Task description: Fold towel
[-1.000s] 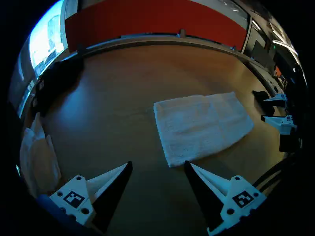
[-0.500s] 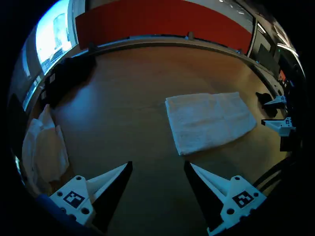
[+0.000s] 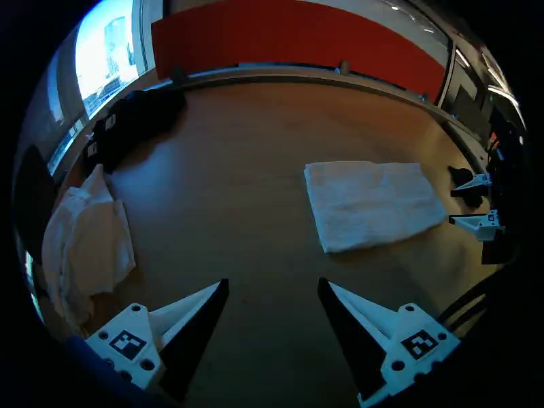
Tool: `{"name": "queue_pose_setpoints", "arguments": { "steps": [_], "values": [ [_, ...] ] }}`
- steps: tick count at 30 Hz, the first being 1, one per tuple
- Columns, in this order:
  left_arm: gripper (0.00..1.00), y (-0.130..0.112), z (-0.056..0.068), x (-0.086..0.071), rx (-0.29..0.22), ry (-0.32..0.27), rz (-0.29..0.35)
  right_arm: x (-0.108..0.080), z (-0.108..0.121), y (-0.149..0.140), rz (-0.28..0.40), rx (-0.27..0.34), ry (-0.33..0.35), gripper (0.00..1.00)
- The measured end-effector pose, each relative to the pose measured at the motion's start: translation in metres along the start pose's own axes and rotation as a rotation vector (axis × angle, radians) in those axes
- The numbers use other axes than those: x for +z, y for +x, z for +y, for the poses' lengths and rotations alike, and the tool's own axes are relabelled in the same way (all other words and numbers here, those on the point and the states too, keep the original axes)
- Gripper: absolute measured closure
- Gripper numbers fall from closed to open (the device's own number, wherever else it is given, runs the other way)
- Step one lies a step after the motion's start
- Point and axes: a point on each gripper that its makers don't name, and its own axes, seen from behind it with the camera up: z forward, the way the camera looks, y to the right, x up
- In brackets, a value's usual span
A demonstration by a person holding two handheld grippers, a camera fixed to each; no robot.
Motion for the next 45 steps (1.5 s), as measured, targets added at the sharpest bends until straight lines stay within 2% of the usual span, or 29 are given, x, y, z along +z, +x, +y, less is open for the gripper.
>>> {"name": "queue_pose_setpoints", "arguments": {
  "steps": [5,19,21,27,33,39,45],
  "values": [
    [0.03,-0.011,-0.004,-0.005,-0.02,0.009,-0.01,0.005,-0.002,-0.011,-0.029,-0.006,0.018,0.1],
    [0.03,-0.019,-0.006,-0.012,-0.037,0.009,-0.008,0.011,-0.01,-0.019,-0.078,-0.001,0.084,0.54],
    [0.03,-0.02,-0.006,-0.012,-0.039,0.009,-0.007,0.012,-0.011,-0.021,-0.084,-0.005,0.089,0.56],
    [0.03,-0.021,-0.006,-0.013,-0.04,0.006,-0.005,0.013,-0.014,-0.024,-0.089,-0.015,0.101,0.72],
    [0.03,-0.022,-0.005,-0.013,-0.038,0.006,-0.006,0.014,-0.011,-0.022,-0.079,-0.018,0.089,0.95],
    [0.03,-0.022,-0.005,-0.012,-0.038,0.004,-0.006,0.012,-0.012,-0.018,-0.074,-0.014,0.083,0.95],
    [0.03,-0.019,-0.005,-0.011,-0.037,0.004,-0.003,0.001,-0.006,-0.001,-0.043,-0.018,0.056,0.95]
  ]
}}
